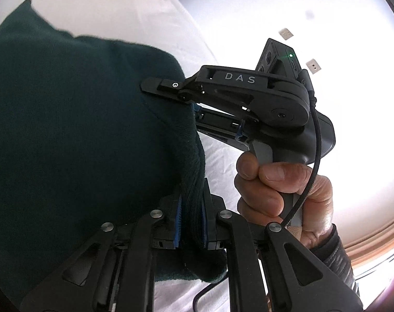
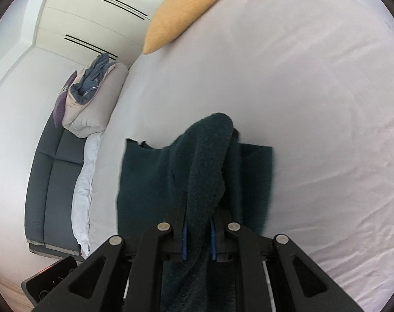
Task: Fold small clothes
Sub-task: 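Grasp the sweater hem with the right gripper while the left gripper grips the folded edge, then lift the hem end with both grippers and fold it over the sweater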
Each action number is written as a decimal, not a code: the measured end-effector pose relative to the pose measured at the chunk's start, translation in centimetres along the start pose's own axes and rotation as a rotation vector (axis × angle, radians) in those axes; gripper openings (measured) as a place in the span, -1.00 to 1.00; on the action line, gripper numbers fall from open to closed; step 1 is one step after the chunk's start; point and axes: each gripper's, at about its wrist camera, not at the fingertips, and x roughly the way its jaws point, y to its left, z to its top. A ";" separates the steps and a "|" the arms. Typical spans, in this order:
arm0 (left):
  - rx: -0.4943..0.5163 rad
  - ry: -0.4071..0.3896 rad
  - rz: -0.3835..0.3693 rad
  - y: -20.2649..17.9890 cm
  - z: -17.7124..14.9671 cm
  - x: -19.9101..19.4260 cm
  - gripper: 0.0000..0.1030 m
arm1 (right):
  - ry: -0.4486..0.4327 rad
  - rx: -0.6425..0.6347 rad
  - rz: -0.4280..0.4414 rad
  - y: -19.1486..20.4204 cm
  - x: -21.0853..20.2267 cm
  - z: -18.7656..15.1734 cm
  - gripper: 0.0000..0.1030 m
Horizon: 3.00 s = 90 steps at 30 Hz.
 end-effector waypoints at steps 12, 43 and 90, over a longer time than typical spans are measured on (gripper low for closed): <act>0.113 -0.088 -0.070 1.9 -3.1 -11.8 0.24 | -0.054 0.098 0.105 -0.9 -2.6 -5.2 -0.30; 0.295 0.007 0.245 5.8 -7.3 -10.5 0.23 | -0.103 -0.003 -0.319 2.8 -6.5 -12.0 -0.37; 0.278 -0.096 0.359 7.3 7.2 -2.9 0.22 | -0.213 -0.108 -0.092 5.1 2.2 -1.8 -0.86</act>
